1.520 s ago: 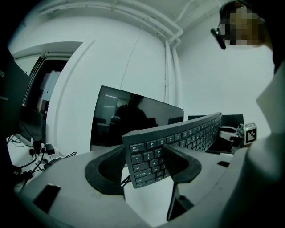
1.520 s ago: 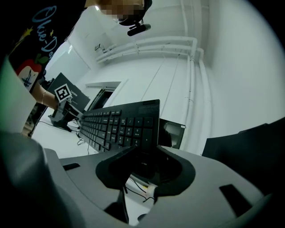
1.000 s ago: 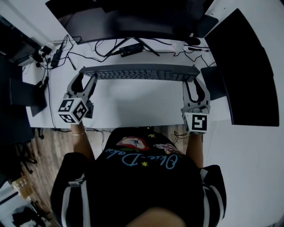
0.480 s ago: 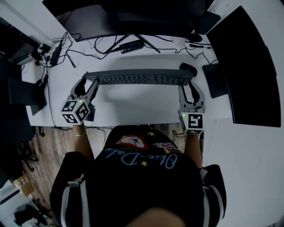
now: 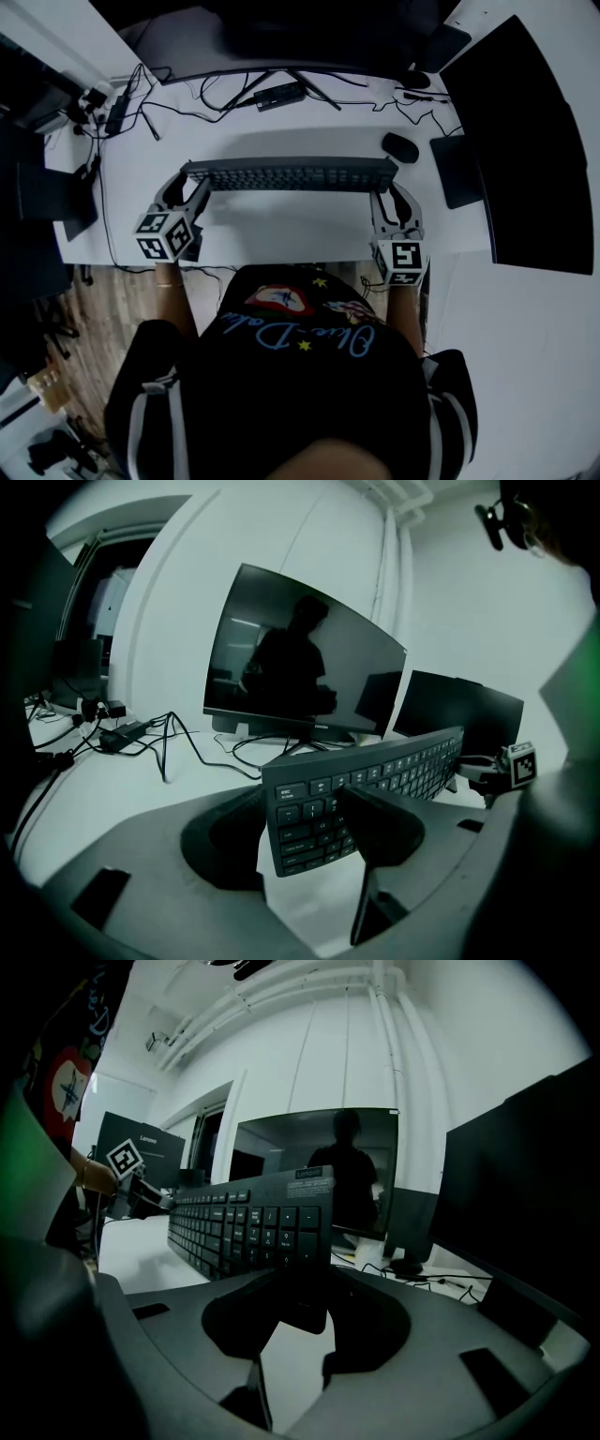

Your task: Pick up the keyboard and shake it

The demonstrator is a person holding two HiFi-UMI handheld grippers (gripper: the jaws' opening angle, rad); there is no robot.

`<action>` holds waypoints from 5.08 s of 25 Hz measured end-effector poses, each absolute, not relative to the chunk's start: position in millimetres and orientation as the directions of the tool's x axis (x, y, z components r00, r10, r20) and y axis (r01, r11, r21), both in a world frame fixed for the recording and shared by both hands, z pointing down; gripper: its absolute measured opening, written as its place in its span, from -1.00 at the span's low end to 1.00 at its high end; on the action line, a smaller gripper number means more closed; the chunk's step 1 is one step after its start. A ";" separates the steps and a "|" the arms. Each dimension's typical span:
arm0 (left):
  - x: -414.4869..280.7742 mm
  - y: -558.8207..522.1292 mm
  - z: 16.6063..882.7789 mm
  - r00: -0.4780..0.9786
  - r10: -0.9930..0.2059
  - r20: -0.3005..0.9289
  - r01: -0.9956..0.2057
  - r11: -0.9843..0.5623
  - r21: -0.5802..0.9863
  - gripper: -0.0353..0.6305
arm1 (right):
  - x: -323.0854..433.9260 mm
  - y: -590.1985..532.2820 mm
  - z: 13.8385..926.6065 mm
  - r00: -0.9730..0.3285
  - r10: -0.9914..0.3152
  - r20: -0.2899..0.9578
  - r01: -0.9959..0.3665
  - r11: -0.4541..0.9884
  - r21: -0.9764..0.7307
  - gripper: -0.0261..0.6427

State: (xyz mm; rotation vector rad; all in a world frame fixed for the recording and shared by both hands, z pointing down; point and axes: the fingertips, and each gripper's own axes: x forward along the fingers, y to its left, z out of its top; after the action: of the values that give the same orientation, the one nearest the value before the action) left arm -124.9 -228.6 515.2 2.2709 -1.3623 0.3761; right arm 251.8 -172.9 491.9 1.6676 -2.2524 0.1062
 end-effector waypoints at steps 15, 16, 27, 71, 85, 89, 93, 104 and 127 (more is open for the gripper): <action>-125.6 -235.3 549.6 0.461 -0.704 0.540 -0.887 -0.375 0.269 -0.16 | 253.0 -176.4 546.8 -0.279 -0.843 0.459 -0.945 0.326 0.026 -0.56; -125.9 -236.9 550.7 0.461 -0.702 0.543 -0.887 -0.374 0.269 -0.16 | 252.9 -176.5 550.3 -0.280 -0.838 0.468 -0.945 0.326 0.018 -0.56; -126.7 -252.3 564.4 0.464 -0.668 0.582 -0.886 -0.363 0.290 -0.21 | 250.7 -182.7 573.6 -0.308 -0.794 0.523 -0.942 0.331 -0.052 -0.56; -127.0 -260.6 631.7 0.437 -0.589 0.680 -0.899 -0.256 0.356 -0.24 | 251.8 -199.9 621.9 -0.284 -0.685 0.671 -0.937 0.348 -0.041 -0.55; -152.4 -257.8 609.4 0.338 -0.720 0.607 -0.936 -0.189 0.298 -0.26 | 263.8 -213.0 586.8 -0.239 -0.781 0.577 -0.970 0.221 -0.102 -0.59; -155.6 -255.5 588.9 0.310 -0.781 0.542 -0.944 -0.183 0.276 -0.47 | 260.6 -216.2 561.4 -0.248 -0.827 0.505 -0.968 0.195 -0.156 -0.77; -145.0 -250.4 565.7 0.321 -0.818 0.477 -0.937 -0.199 0.288 -0.66 | 252.5 -216.0 540.9 -0.266 -0.844 0.465 -0.963 0.208 -0.173 -0.85; -96.8 -239.3 491.6 0.431 -0.853 0.293 -0.900 -0.383 0.210 -0.86 | 232.1 -210.7 454.9 -0.329 -0.918 0.222 -0.934 0.280 -0.224 -0.90; -65.6 -219.0 453.4 0.500 -0.831 0.243 -0.866 -0.486 0.119 -0.86 | 211.4 -195.4 428.5 -0.372 -0.914 0.165 -0.924 0.348 -0.156 -0.92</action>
State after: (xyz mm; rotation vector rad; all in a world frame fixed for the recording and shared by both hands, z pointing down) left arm -65.6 -219.0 453.4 2.5184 -1.4489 0.2243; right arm 211.4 -195.4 428.5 1.7324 -2.5390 0.3458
